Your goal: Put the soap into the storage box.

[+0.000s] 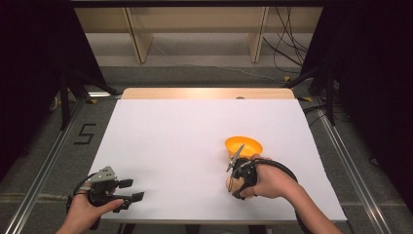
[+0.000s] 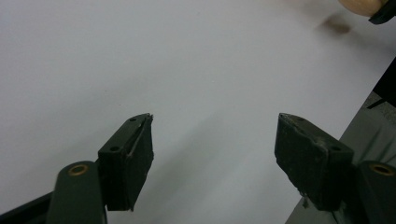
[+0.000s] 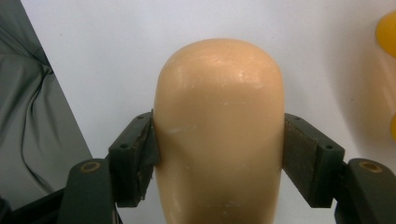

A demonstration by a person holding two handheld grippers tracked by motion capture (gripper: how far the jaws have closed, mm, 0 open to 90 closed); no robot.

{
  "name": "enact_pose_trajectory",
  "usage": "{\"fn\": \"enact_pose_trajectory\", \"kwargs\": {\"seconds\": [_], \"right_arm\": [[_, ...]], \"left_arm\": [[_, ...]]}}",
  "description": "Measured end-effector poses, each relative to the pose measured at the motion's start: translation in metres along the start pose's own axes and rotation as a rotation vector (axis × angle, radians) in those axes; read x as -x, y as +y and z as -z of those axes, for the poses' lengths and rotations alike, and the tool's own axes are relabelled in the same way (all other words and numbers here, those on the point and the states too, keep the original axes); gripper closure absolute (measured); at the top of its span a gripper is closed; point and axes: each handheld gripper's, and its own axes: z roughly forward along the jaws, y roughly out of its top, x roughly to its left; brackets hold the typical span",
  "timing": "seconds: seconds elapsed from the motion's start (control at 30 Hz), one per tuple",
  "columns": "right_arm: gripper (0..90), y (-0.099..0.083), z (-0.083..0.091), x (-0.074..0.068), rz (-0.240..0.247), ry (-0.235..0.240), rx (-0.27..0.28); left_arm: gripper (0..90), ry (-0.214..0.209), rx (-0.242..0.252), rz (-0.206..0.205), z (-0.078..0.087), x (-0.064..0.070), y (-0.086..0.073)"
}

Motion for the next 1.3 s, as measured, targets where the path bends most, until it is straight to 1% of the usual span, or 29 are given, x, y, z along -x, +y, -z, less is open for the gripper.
{"fn": "enact_pose_trajectory", "kwargs": {"seconds": [0.03,0.1,0.23,0.27,0.4,0.5,0.53,0.6,0.8,0.87,1.1,1.13,1.17,1.2,1.3], "right_arm": [[33.2,0.0,0.0,-0.001,-0.027,-0.01,-0.011],[33.2,-0.002,0.0,0.0,-0.018,-0.01,-0.007],[33.2,-0.004,0.001,0.001,-0.018,-0.007,-0.001],[33.2,-0.005,0.001,0.002,-0.009,-0.002,0.001],[33.2,-0.007,0.003,0.003,-0.019,-0.006,-0.003],[33.2,-0.008,0.004,0.004,-0.017,-0.006,0.0],[33.2,-0.009,0.005,0.004,-0.027,-0.008,-0.004],[33.2,-0.01,0.007,0.005,-0.027,-0.013,0.007],[33.2,-0.013,0.008,0.006,-0.038,-0.018,0.009],[33.2,-0.015,0.009,0.007,-0.046,-0.021,0.013],[33.2,-0.019,0.011,0.01,-0.051,-0.024,0.018],[33.2,-0.02,0.012,0.01,-0.067,-0.034,0.019],[33.2,-0.02,0.012,0.01,-0.067,-0.034,0.019],[33.2,-0.022,0.013,0.011,-0.081,-0.035,0.023],[33.2,-0.023,0.013,0.012,-0.078,-0.043,0.022]], "left_arm": [[27.8,0.0,0.0,0.0,0.0,0.0,0.0],[27.8,0.0,0.0,0.001,0.0,0.0,0.0],[27.8,0.0,0.0,0.001,0.0,0.0,0.0],[27.8,0.0,0.0,0.001,0.0,0.0,0.0],[27.8,-0.001,0.003,0.003,-0.001,0.0,0.0],[27.8,0.0,-0.002,-0.001,0.0,0.0,0.0],[27.8,0.001,-0.002,0.002,0.0,0.0,0.0],[27.8,0.0,-0.003,0.001,0.0,0.001,0.0],[27.8,0.0,0.003,0.003,-0.001,0.0,0.0],[27.8,0.001,-0.003,0.003,-0.001,0.0,0.0],[27.8,0.001,-0.003,0.003,-0.001,0.0,0.0],[27.8,0.001,-0.003,0.003,-0.001,0.0,0.0],[27.8,0.001,-0.003,0.003,-0.001,0.0,0.0],[27.8,0.001,-0.002,0.004,-0.001,0.0,0.0],[27.7,0.001,-0.002,0.004,-0.001,0.0,0.0]]}}
